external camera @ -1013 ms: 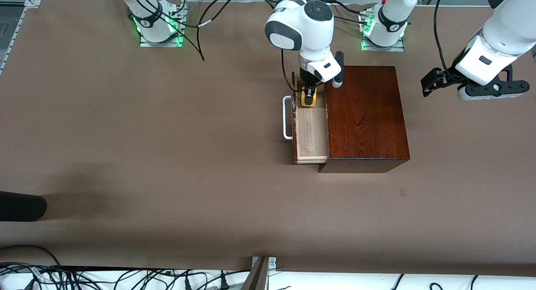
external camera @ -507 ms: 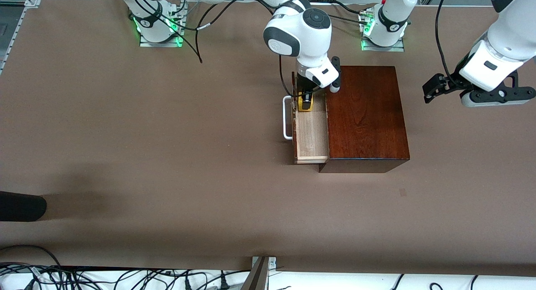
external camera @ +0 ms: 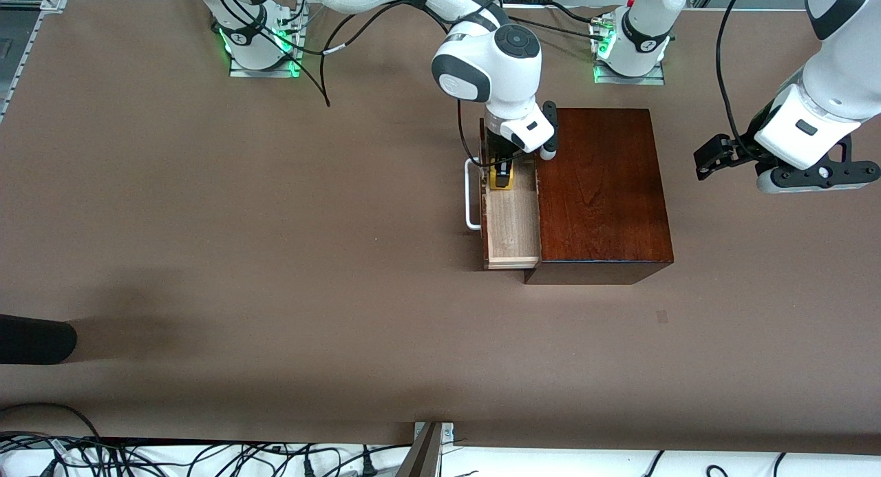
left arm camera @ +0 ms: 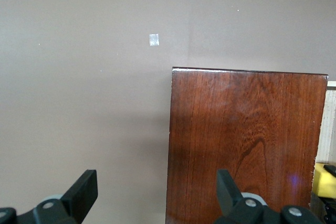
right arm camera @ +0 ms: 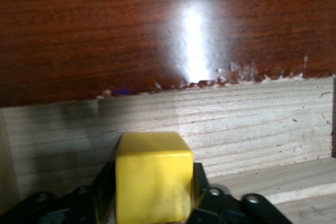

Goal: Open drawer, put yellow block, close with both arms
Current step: 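Open the right gripper and withdraw it to the rest pose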

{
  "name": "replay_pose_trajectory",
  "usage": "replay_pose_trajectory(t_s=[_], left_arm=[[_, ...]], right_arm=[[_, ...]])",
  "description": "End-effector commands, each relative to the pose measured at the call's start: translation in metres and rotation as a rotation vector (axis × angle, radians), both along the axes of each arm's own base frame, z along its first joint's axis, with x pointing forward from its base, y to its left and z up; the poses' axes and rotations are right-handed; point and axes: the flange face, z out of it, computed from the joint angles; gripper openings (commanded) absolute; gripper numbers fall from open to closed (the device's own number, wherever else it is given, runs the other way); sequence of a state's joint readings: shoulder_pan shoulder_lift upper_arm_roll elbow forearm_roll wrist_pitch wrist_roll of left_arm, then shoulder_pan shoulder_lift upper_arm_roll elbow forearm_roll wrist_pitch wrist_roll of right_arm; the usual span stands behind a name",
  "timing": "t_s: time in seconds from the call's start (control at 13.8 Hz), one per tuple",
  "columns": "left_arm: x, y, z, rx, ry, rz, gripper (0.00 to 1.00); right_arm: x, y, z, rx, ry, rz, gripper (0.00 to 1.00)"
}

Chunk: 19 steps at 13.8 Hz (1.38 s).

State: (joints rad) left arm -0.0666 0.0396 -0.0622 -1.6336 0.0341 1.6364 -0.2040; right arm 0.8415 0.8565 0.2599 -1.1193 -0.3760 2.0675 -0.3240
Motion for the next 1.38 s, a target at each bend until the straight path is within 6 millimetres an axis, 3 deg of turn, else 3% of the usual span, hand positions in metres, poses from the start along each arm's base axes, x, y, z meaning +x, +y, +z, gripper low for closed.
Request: replay_pose_trajectory(t_s=[0.0,0.14,0.29,0.43,0.58,0.65,0.87,1.09,1.16,1.3], left_arm=[[0.002,0.002,0.005,-0.008,0.02,-0.013,1.0],[0.001,0.001,0.005,-0.008,0.022,-0.013,1.0],[0.001,-0.001,0.006,-0.006,0.02,-0.015,1.0],[0.001,-0.001,0.005,-0.006,0.021,-0.015,1.0],[0.001,-0.002,0.007,-0.009,0.019,-0.013,1.0],[0.0,-0.005,0.007,-0.01,0.019,-0.016,1.0],[0.0,-0.006,0.007,-0.011,0.02,-0.019,1.0],[0.0,-0.008,0.007,-0.01,0.02,-0.019,1.0],[0.0,-0.008,0.007,-0.01,0.02,-0.021,1.0],[0.0,-0.009,0.007,-0.014,0.019,-0.02,1.0]], right_arm=[[0.005,0.004,0.0,0.006,-0.02,0.012,1.0],[0.002,0.005,0.004,0.007,-0.016,0.005,1.0],[0.004,0.007,0.029,0.035,-0.018,-0.027,1.0],[0.014,0.002,0.082,0.081,-0.018,-0.106,1.0],[0.034,-0.029,0.146,0.126,-0.009,-0.224,1.0],[0.051,-0.05,0.174,0.15,-0.015,-0.266,1.0],[0.112,-0.137,0.225,0.154,-0.001,-0.427,1.0],[0.186,-0.245,0.255,0.257,0.064,-0.603,1.0],[0.201,-0.284,0.273,0.293,0.07,-0.659,1.0],[0.214,-0.36,0.282,0.251,0.093,-0.772,1.0]])
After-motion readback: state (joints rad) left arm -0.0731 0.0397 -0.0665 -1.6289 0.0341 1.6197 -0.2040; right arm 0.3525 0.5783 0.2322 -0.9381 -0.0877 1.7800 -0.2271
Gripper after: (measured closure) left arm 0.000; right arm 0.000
